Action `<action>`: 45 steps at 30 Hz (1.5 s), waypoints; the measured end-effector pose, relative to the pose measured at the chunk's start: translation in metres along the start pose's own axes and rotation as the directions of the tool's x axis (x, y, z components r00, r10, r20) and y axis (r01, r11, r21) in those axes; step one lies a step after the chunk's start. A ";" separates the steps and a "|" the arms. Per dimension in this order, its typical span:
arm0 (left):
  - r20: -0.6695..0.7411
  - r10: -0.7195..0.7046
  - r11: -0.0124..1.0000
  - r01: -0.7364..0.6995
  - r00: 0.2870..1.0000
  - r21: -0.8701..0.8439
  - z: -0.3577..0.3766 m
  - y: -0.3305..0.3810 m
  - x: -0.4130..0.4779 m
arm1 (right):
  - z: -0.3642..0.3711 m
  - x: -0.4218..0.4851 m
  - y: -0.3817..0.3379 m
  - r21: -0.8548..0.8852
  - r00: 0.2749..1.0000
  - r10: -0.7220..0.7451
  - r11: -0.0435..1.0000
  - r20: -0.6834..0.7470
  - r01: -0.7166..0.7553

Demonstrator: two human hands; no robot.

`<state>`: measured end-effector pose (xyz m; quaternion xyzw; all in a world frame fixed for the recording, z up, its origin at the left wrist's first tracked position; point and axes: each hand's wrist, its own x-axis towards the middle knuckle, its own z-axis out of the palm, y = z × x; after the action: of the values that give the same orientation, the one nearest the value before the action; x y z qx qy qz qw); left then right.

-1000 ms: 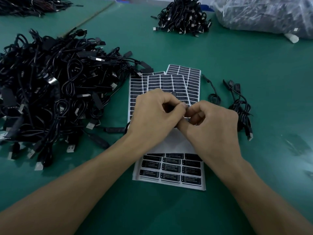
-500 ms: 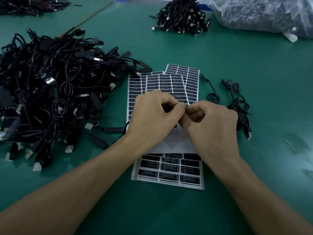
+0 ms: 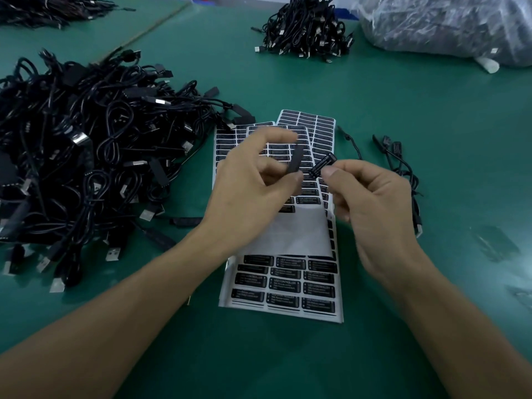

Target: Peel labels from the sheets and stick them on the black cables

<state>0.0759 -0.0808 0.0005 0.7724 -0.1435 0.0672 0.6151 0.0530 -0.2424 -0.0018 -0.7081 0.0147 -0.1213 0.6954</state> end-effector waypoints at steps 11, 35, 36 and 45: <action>0.183 -0.099 0.963 0.140 0.978 -0.231 0.001 0.000 0.000 | 0.000 0.000 0.000 0.086 0.996 0.047 0.995 0.078 -0.054; 0.412 -0.109 0.938 0.230 0.905 -0.258 -0.010 -0.007 0.006 | -0.005 0.002 0.001 -0.099 0.983 -0.116 0.987 0.143 0.130; 0.412 -0.110 0.939 0.230 0.904 -0.255 -0.010 -0.007 0.006 | -0.005 0.002 0.001 -0.105 0.982 -0.121 0.985 0.146 0.137; 0.404 -0.115 0.938 0.233 0.907 -0.256 -0.010 -0.006 0.005 | -0.006 0.001 0.000 -0.114 0.979 -0.126 0.983 0.163 0.146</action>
<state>0.0830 -0.0705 -0.0012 0.6786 -0.1994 -0.1631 0.6879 0.0528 -0.2480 -0.0019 -0.7569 -0.0802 -0.1122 0.6389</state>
